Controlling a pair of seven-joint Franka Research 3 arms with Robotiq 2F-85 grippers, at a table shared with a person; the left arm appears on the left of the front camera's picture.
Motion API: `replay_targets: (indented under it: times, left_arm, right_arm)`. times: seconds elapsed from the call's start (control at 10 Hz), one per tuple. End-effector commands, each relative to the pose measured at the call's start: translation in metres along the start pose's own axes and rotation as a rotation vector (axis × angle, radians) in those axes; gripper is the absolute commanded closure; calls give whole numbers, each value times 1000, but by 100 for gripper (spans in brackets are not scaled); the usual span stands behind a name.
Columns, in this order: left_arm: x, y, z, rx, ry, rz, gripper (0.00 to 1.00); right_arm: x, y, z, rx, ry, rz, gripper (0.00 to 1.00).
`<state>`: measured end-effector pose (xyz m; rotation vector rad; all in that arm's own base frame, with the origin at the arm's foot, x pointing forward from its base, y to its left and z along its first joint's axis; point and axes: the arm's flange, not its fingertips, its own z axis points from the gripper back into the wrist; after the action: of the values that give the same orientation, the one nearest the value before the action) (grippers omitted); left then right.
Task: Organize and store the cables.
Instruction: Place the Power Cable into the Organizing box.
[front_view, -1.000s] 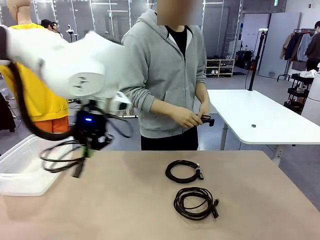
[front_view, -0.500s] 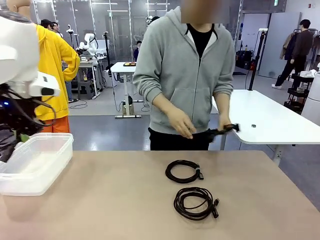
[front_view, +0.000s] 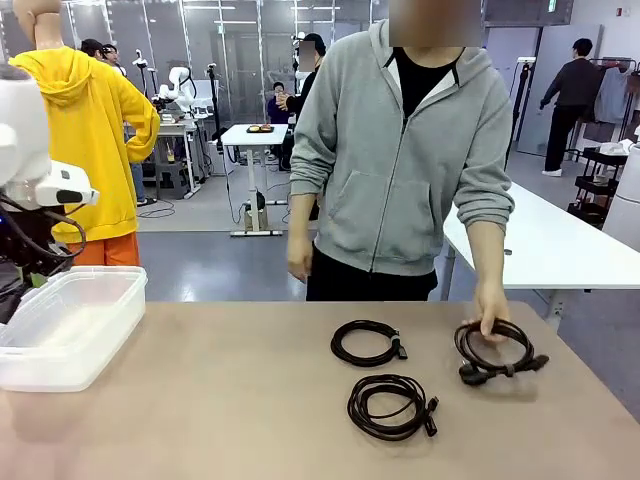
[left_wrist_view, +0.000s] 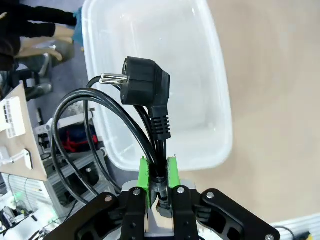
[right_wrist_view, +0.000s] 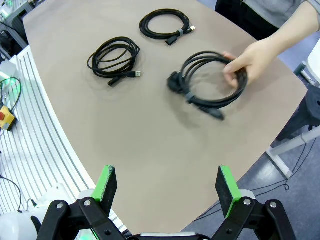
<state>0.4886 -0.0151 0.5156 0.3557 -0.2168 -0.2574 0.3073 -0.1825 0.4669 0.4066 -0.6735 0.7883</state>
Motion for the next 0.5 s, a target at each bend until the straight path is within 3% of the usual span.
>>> replay_targets:
  times: [0.0,0.3,0.4]
  left_arm:
    - [33,3,-11,-34,-10,9,83]
    - [50,-3,-25,-56,-12,53,83]
    - [39,-4,-34,-32,10,3,83]
  right_arm:
    - [-2,-1,1,7,-15,16,0]
    - [-2,-1,1,7,-15,16,0]
    - [-2,-1,1,7,-15,16,0]
